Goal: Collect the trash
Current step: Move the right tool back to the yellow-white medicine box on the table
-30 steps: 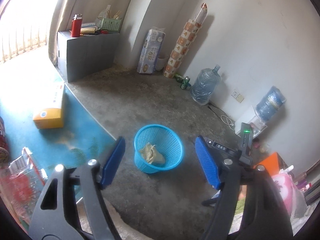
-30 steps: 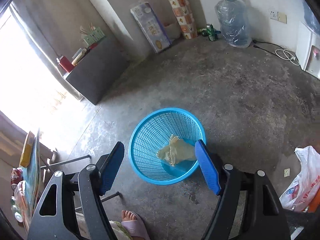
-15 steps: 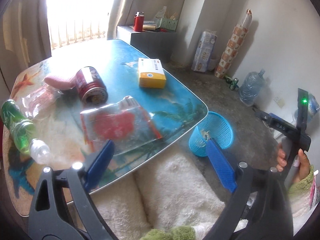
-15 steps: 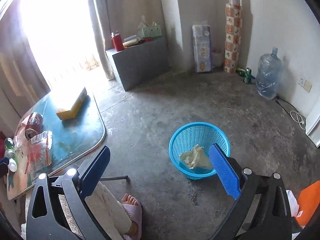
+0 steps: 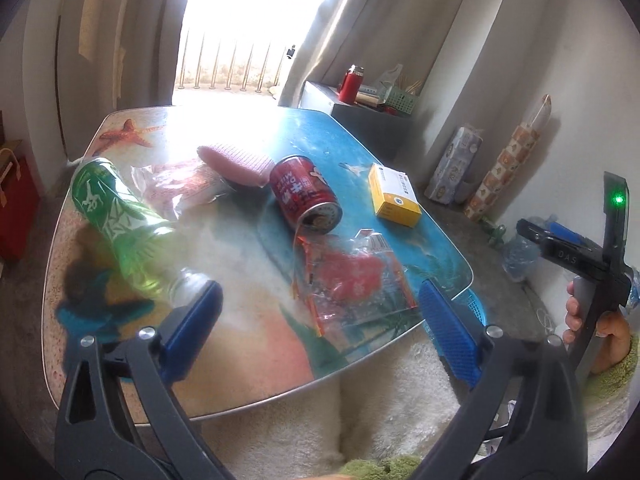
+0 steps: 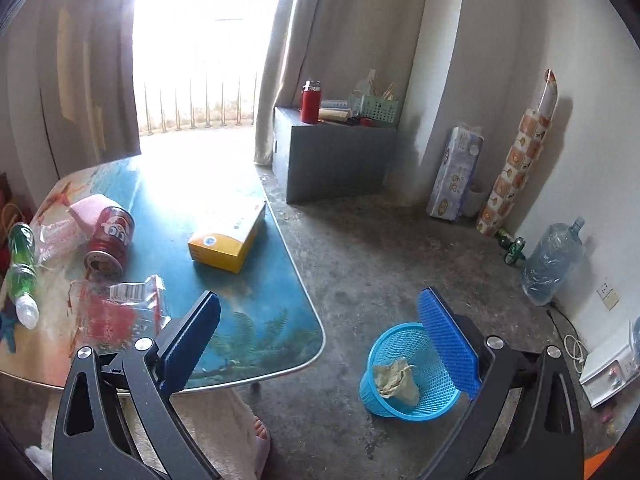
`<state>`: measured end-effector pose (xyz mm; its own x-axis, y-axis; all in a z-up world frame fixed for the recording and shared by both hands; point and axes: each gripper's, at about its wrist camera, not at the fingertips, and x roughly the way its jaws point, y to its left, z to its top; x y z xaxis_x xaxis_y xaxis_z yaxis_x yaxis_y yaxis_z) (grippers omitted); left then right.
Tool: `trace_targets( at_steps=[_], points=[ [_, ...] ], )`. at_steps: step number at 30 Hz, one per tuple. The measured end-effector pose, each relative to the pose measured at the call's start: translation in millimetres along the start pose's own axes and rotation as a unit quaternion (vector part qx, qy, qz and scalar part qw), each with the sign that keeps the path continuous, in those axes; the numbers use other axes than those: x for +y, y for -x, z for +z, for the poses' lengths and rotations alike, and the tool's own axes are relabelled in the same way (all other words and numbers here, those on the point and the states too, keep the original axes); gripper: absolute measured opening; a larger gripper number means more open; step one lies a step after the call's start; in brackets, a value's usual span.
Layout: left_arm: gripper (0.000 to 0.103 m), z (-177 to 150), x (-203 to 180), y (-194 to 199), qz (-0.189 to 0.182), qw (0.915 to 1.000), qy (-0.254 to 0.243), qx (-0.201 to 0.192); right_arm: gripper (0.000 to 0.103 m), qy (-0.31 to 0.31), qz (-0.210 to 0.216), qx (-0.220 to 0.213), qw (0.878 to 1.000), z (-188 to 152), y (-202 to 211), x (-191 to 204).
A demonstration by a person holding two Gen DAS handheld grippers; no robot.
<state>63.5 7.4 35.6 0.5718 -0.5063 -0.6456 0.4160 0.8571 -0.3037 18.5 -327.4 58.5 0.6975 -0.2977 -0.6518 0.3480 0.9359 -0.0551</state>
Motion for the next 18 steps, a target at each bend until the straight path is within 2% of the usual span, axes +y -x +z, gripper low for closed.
trace_targets(
  at_steps=[3, 6, 10, 13, 18],
  points=[
    [0.094, -3.6, 15.3, 6.2, -0.008, 0.9998, 0.015, -0.007, 0.096, -0.02, 0.047, 0.012, 0.999, 10.7, -18.8, 10.8],
    [0.094, -9.0, 33.1, 12.5, -0.024, 0.999, 0.034, -0.018, 0.096, -0.045, 0.074, 0.042, 0.995, 21.6, -47.3, 18.8],
    [0.094, -14.9, 52.8, 16.0, -0.02, 0.9985, 0.046, -0.021, 0.096, -0.079, 0.1, 0.093, 0.987, 36.7, -90.7, 26.7],
    [0.094, -16.5, 67.7, 17.9, -0.025, 0.9975, 0.061, -0.025, 0.096, -0.093, 0.107, 0.121, 0.982, 50.9, -126.6, 32.0],
    [0.094, -15.8, 85.6, 19.5, 0.016, 0.9973, 0.062, -0.034, 0.096, -0.095, 0.088, 0.171, 0.977, 68.4, -183.3, 42.6]
  ],
)
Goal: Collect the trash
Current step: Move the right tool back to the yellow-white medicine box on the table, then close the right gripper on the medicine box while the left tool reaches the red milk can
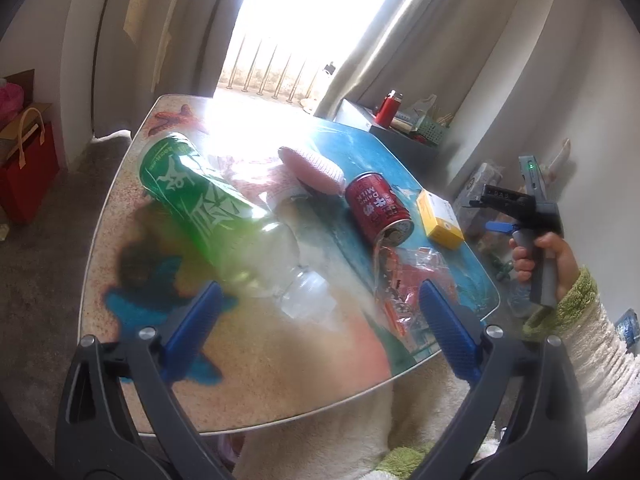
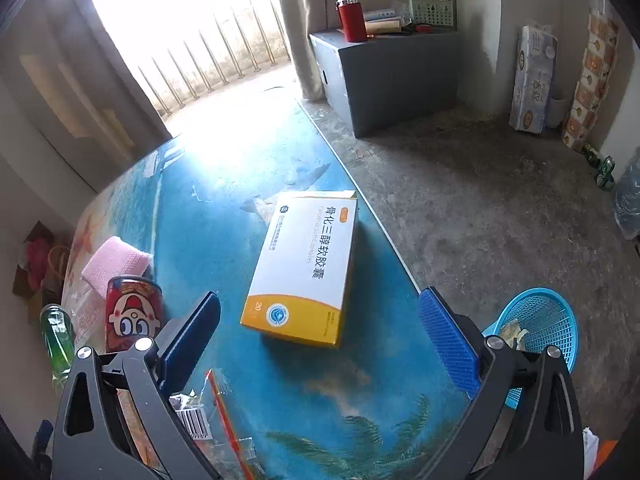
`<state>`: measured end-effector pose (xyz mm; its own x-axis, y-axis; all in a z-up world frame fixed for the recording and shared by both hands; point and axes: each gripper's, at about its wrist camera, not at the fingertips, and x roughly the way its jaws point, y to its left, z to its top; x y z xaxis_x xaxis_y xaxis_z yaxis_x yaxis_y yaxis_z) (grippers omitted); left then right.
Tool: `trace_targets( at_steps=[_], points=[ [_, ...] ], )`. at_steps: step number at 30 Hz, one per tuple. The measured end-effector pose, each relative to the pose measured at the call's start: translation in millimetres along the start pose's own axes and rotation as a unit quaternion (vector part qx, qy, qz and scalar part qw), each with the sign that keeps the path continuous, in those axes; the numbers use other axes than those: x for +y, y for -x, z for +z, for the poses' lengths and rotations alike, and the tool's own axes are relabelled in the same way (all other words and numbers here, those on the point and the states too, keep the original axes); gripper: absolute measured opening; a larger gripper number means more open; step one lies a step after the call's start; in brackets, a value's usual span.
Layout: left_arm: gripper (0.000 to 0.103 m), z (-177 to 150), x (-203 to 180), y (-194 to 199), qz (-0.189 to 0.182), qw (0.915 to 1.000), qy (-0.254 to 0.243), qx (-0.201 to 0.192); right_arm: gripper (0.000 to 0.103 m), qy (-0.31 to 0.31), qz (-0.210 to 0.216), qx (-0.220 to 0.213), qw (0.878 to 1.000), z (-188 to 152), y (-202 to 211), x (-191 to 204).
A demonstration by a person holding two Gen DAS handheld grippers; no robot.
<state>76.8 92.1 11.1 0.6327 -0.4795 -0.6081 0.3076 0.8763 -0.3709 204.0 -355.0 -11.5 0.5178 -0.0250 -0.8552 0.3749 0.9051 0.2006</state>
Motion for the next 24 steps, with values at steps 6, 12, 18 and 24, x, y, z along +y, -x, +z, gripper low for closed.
trace_targets(
  at_steps=[6, 12, 18, 24],
  points=[
    [0.094, 5.2, 4.0, 1.8, 0.019, 0.9997, -0.016, -0.007, 0.096, -0.019, -0.005, 0.057, 0.998, 19.9, -45.7, 2.0],
    [0.094, 8.8, 2.6, 1.4, 0.021, 0.9993, -0.028, -0.008, 0.096, 0.002, -0.024, 0.079, 0.997, 23.7, -69.7, 14.6],
    [0.094, 16.7, -2.2, 1.5, 0.02, 0.9991, -0.035, -0.011, 0.075, 0.032, -0.039, 0.07, 0.996, 17.9, -70.0, 20.4],
    [0.094, 33.2, -18.8, -7.2, -0.001, 0.9986, -0.053, -0.005, 0.074, 0.041, -0.033, 0.048, 0.998, 9.5, -54.9, 13.6]
  ],
)
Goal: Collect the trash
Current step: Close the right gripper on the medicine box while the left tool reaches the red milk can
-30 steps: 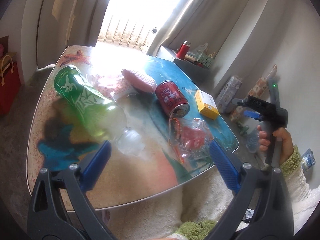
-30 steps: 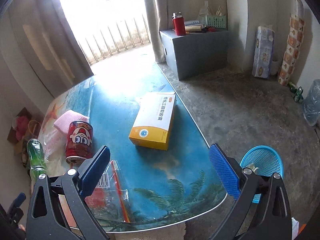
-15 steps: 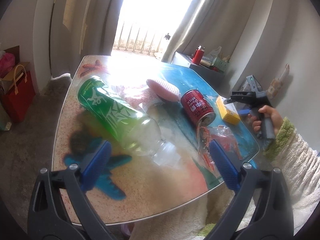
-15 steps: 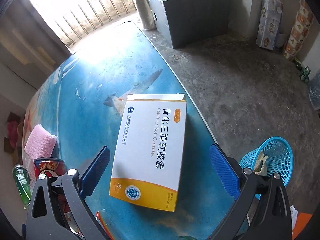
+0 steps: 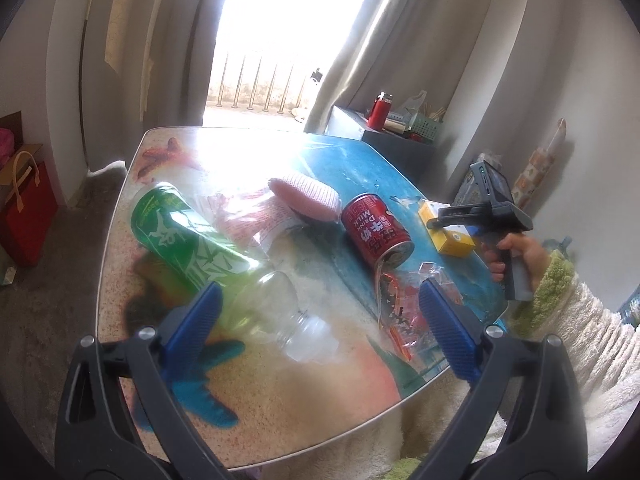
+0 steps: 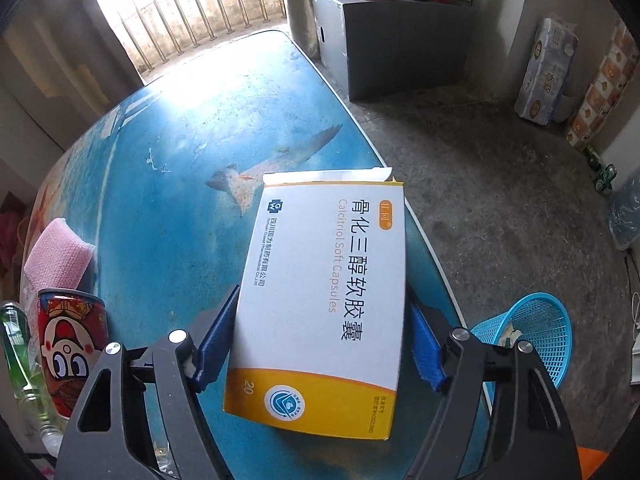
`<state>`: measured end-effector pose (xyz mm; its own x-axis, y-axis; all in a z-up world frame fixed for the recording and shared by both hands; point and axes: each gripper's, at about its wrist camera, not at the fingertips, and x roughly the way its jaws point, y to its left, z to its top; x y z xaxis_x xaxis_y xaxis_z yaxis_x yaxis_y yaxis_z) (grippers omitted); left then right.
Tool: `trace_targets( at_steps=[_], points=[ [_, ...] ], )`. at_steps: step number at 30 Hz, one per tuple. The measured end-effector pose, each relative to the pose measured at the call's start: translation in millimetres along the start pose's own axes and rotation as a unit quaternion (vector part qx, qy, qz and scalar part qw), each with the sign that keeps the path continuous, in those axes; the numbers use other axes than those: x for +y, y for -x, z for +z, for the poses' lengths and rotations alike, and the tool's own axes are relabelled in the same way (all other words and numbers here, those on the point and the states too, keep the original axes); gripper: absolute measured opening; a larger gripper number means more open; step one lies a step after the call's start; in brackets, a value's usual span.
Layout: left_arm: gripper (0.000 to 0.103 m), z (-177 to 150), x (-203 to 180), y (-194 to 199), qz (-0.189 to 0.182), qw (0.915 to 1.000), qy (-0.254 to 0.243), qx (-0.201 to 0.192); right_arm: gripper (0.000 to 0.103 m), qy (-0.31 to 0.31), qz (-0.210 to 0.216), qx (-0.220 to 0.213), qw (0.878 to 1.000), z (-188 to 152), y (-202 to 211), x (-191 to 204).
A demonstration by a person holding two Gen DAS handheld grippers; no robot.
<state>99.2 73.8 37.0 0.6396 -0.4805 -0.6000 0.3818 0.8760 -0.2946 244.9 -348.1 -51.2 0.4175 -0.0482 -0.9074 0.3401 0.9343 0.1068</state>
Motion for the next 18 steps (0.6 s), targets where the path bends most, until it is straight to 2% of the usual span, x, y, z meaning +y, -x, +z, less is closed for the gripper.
trace_targets(
  at_steps=[5, 9, 11, 14, 16, 18],
  points=[
    [0.094, 26.1, -21.5, -21.1, -0.024, 0.9995, -0.012, 0.016, 0.073, 0.014, 0.011, -0.02, 1.0, -19.2, 19.3, -1.9],
    [0.094, 47.8, -41.3, -57.4, -0.03, 0.9979, -0.019, 0.055, 0.073, 0.021, 0.022, -0.03, 0.999, -36.9, 30.6, -3.3],
    [0.094, 56.2, -50.5, -80.7, -0.02, 0.9963, -0.019, 0.081, 0.073, 0.026, 0.022, -0.036, 0.999, -43.9, 35.1, -4.0],
    [0.094, 67.7, -54.6, -116.3, -0.033, 0.993, 0.008, 0.113, 0.074, 0.028, 0.022, -0.046, 0.998, -51.0, 39.8, -5.4],
    [0.094, 72.7, -52.9, -141.1, -0.052, 0.9882, 0.042, 0.138, 0.074, 0.025, 0.031, -0.048, 0.998, -53.6, 40.1, -7.0],
    [0.094, 76.2, -49.7, -166.0, -0.053, 0.9824, 0.077, 0.162, 0.074, 0.022, 0.036, -0.049, 0.998, -56.8, 39.6, -10.2]
  ],
)
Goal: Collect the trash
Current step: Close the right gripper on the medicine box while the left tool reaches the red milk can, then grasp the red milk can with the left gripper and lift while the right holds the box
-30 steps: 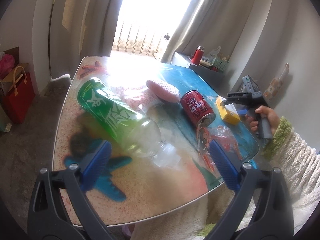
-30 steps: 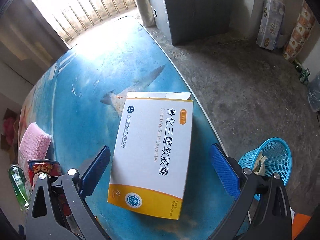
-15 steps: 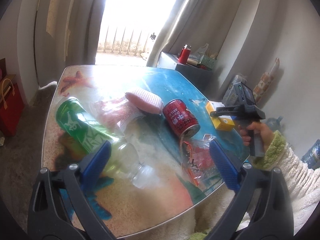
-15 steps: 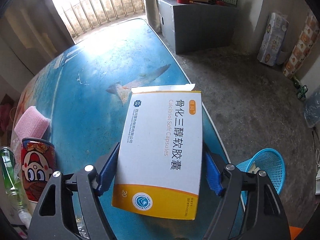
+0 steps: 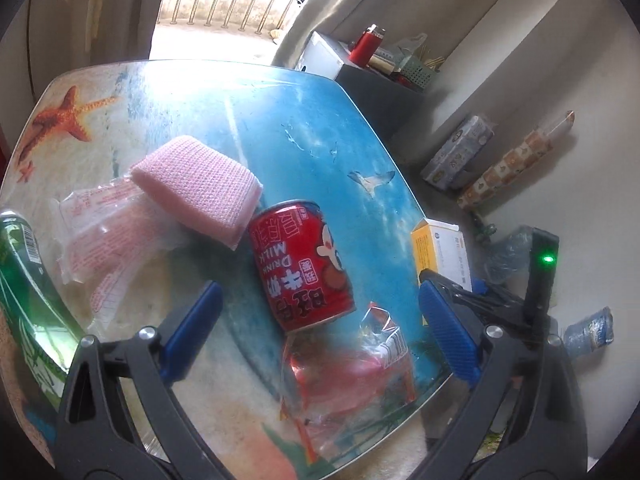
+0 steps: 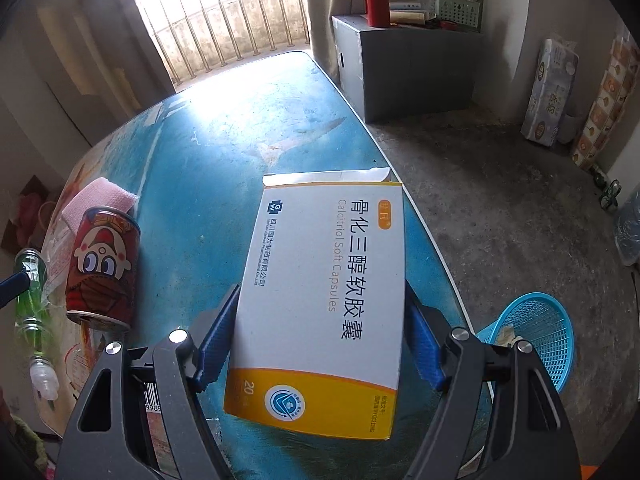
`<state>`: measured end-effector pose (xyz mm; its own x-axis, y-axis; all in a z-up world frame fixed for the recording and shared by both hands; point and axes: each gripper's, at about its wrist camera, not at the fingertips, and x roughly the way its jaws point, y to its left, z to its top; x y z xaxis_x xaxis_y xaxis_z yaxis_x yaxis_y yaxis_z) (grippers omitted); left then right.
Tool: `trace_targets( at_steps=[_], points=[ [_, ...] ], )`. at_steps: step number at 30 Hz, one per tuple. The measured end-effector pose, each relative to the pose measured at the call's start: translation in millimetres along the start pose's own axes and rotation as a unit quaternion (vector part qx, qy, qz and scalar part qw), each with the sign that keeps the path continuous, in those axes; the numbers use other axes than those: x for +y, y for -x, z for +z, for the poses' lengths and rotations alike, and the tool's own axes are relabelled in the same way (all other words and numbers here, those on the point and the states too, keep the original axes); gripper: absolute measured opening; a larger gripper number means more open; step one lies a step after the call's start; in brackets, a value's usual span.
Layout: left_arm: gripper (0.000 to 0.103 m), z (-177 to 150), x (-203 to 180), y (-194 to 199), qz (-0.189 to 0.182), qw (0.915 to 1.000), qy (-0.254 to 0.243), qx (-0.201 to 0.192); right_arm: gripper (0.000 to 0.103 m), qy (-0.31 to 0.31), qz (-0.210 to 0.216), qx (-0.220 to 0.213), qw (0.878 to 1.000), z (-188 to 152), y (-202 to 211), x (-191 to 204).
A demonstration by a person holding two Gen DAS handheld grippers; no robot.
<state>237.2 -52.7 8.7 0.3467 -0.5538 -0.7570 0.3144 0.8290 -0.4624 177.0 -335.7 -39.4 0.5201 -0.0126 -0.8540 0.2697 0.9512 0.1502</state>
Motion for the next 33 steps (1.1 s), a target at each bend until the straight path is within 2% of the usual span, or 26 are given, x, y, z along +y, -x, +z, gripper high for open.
trace_targets(
  at_steps=[3, 7, 12, 18, 22, 26, 33],
  points=[
    [0.094, 11.3, 5.2, -24.4, 0.004, 0.9991, 0.037, 0.018, 0.074, -0.008, 0.013, 0.001, 1.0, -3.9, -2.6, -3.1],
    [0.094, 15.3, 7.4, -47.7, 0.02, 0.9973, 0.053, 0.046, 0.074, -0.021, 0.028, 0.007, 0.999, -8.4, -8.4, -9.9],
    [0.094, 14.1, 5.0, -64.9, 0.039, 0.9961, 0.054, 0.058, 0.074, -0.024, 0.034, 0.003, 0.999, -15.6, -10.6, -11.1],
    [0.075, 17.3, 7.9, -86.7, 0.053, 0.9931, 0.062, 0.084, 0.074, -0.028, 0.045, -0.002, 0.999, -17.5, -9.0, -13.5],
    [0.07, 14.8, 9.7, -100.4, 0.054, 0.9906, 0.07, 0.104, 0.074, -0.03, 0.052, -0.004, 0.998, -17.7, -9.0, -14.1],
    [0.065, 15.4, 8.8, -102.4, 0.048, 0.9908, 0.074, 0.103, 0.074, -0.032, 0.06, -0.006, 0.998, -17.1, -8.6, -17.8],
    [0.064, 11.7, 10.1, -95.3, 0.042, 0.9918, 0.081, 0.089, 0.073, -0.038, 0.07, -0.008, 0.997, -17.6, -6.6, -22.6]
  ],
)
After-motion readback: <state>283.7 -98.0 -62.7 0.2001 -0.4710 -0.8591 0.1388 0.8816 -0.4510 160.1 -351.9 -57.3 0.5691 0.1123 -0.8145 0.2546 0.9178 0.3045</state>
